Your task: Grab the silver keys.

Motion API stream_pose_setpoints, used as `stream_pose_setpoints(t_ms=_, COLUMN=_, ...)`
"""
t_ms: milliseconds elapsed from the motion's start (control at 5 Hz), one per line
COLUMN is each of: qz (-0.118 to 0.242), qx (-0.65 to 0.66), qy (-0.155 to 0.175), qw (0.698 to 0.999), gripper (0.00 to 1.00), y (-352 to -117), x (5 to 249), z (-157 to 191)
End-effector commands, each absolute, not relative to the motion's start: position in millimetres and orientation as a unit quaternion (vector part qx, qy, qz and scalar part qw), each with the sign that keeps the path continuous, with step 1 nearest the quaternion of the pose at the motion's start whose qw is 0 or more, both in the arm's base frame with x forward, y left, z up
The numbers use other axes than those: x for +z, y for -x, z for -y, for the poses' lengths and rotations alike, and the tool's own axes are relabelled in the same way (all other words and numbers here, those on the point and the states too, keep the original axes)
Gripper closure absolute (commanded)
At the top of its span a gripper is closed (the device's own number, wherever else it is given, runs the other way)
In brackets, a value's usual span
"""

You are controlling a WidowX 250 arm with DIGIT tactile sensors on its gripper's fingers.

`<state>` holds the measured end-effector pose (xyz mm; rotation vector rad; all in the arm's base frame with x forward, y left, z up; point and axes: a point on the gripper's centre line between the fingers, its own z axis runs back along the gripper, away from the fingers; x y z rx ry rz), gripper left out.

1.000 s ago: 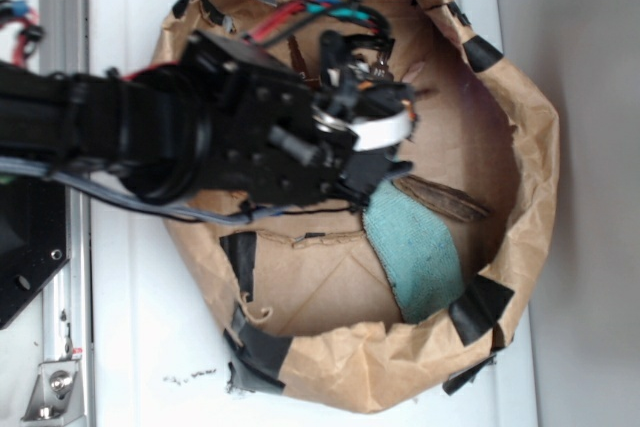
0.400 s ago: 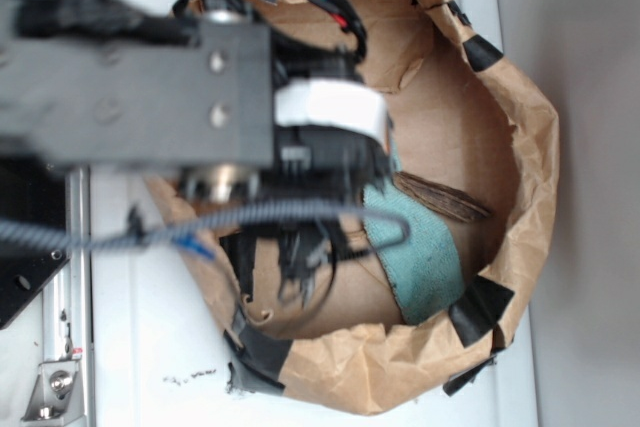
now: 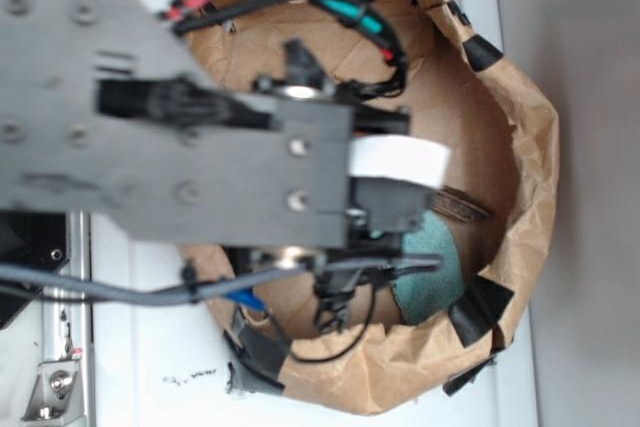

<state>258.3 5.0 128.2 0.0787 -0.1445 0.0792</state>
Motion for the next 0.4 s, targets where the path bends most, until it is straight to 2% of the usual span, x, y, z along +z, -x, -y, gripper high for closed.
stream_pose_setpoints(t_ms=0, qz=0.078, qx=0.030, qy=-0.020, qw=0.996, gripper=1.00, y=-270.7, x=145.0, z=-13.6)
stream_pose_setpoints(t_ms=200, qz=0.085, qx=0.040, qy=-0.021, qw=0.995, gripper=1.00, y=-270.7, x=141.4, z=-15.9)
